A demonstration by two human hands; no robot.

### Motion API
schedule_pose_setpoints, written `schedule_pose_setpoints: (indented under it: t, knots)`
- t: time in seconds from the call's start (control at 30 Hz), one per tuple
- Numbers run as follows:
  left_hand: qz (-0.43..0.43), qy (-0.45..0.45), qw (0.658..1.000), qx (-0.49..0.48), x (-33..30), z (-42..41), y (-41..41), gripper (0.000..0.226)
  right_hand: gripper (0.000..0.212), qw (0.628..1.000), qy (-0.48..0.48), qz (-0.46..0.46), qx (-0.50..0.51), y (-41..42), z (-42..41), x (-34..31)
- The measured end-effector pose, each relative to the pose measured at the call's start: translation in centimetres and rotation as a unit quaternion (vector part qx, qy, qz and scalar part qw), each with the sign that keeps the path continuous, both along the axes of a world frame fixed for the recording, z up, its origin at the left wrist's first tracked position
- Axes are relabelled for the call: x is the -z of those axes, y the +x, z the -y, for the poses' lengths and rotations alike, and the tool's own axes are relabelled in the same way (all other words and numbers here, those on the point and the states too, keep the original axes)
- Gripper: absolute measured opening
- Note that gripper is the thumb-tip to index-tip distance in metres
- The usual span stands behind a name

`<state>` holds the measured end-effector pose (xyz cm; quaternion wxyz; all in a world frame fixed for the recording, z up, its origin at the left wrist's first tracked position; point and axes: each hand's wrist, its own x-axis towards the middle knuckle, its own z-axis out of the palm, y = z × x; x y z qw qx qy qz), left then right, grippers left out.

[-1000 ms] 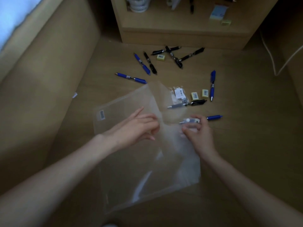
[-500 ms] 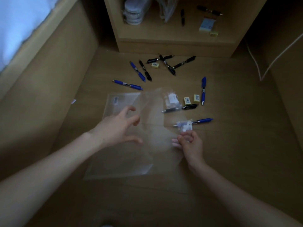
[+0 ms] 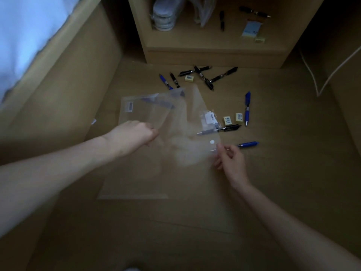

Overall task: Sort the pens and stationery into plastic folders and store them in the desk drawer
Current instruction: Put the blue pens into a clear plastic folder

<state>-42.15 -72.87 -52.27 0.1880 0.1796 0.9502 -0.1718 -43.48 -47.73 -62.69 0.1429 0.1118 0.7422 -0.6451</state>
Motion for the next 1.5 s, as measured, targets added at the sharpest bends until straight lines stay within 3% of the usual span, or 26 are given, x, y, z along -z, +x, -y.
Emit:
schedule_pose_setpoints:
  t: [0.17,0.33,0.43,0.53,0.73,0.9,1.03,1.17,1.27,1.5]
  knots:
    - [0.091,-0.058,0.993,0.052,0.0,-0.9,-2.5,0.014,0.011,0.999,0.028,0.003,0.041,-1.0,-1.6,-0.1]
    - [0.096,-0.037,0.992,0.068,1.3,-2.2,-4.2,0.017,0.027,0.993,-0.064,0.094,0.022,-1.3,-1.1,-0.4]
    - [0.079,0.017,0.994,0.067,2.0,-2.4,-4.1,0.016,0.030,0.985,-0.085,0.144,-0.045,-0.7,-0.5,-0.4]
    - [-0.022,0.147,0.972,0.181,2.2,-1.8,-3.5,0.015,0.029,0.987,-0.059,0.130,-0.070,-0.6,-0.5,-0.5]
    - [-0.002,0.191,0.956,0.224,0.4,-0.8,-3.5,0.007,0.020,0.992,-0.015,0.125,-0.013,-1.1,-1.2,0.9]
    - [-0.087,0.174,0.961,0.195,-1.2,0.7,-3.4,0.031,0.018,0.992,0.023,0.120,0.024,-1.5,-1.7,1.3]
    - [-0.148,0.155,0.963,0.165,-1.3,1.6,-2.2,0.026,0.016,0.993,0.019,0.115,0.028,-1.5,-1.8,1.4]
    - [-0.122,0.197,0.972,-0.017,-0.2,0.4,-0.8,0.025,0.014,0.995,0.033,0.091,-0.007,-1.1,-1.4,1.2]
    - [-0.094,0.296,0.945,-0.106,0.6,-0.1,0.2,0.021,0.016,0.995,0.034,0.089,-0.006,-0.8,-1.3,1.3]
    - [-0.181,0.346,0.917,-0.078,1.9,-1.2,0.8,0.023,0.002,0.996,0.064,0.061,-0.001,-0.4,-2.2,1.2]
